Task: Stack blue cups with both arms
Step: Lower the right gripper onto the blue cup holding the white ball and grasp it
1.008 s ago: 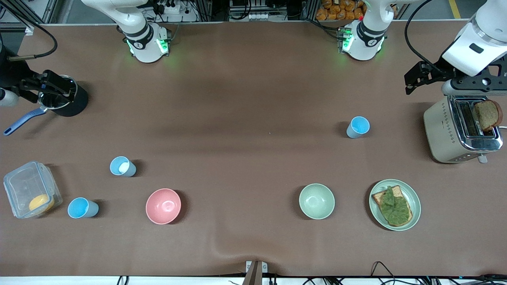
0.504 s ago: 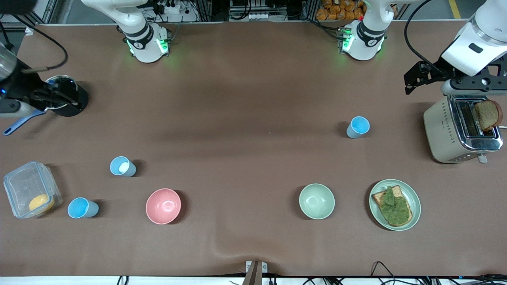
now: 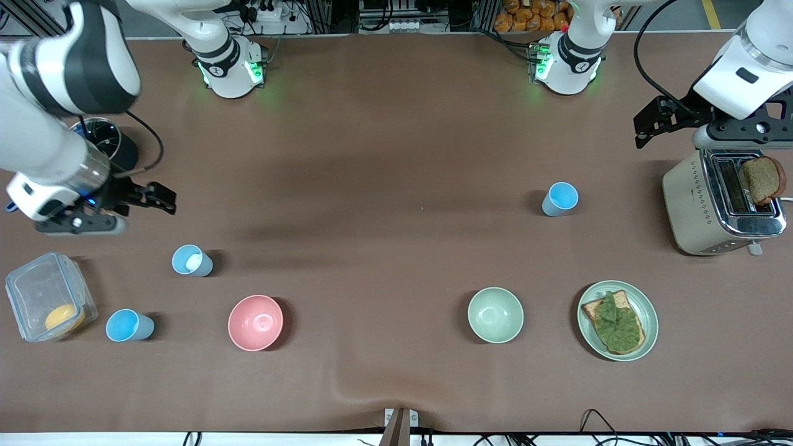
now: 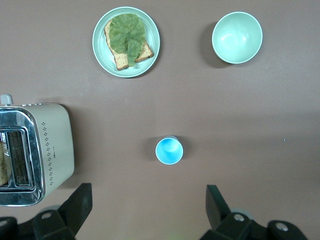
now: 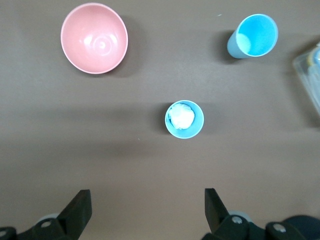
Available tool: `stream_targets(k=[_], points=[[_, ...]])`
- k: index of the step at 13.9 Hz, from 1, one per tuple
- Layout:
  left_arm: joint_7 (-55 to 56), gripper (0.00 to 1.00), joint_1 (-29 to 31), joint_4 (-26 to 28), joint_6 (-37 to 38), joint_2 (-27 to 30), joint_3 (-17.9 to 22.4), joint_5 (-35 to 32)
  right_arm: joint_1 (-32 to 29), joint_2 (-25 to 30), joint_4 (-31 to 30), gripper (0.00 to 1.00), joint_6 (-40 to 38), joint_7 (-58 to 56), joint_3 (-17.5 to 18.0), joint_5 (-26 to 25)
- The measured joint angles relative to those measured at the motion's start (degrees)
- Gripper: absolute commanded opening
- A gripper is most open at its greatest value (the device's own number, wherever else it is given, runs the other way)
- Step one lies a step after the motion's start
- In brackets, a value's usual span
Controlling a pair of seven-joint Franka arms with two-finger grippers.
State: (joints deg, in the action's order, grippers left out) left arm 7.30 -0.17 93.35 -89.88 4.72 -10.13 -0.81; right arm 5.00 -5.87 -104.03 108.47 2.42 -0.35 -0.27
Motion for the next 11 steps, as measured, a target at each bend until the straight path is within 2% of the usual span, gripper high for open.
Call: stream_targets(k=[3, 5, 7, 11], points=[[0.0, 1.00, 0.0, 0.0, 0.0, 0.0, 0.0, 0.0, 0.0, -4.3, -2.5, 1.00, 6.9, -0.2, -0.3, 0.0], [0.0, 1.00, 0.0, 0.0, 0.0, 0.0, 0.0, 0.0, -0.1, -6.1, -6.9, 1.00, 14.8, -0.2, -0.5, 0.0], [0.0, 1.00, 0.0, 0.0, 0.0, 0.0, 0.0, 0.0, -0.1, -8.0, -10.1, 1.00, 19.4, -0.2, -0.7, 0.0], [0.0, 1.00, -0.1, -0.1, 0.0, 0.0, -0.1, 0.0, -1.2, -11.9, -10.5, 1.00, 24.9, -0.2, -1.1, 0.0]])
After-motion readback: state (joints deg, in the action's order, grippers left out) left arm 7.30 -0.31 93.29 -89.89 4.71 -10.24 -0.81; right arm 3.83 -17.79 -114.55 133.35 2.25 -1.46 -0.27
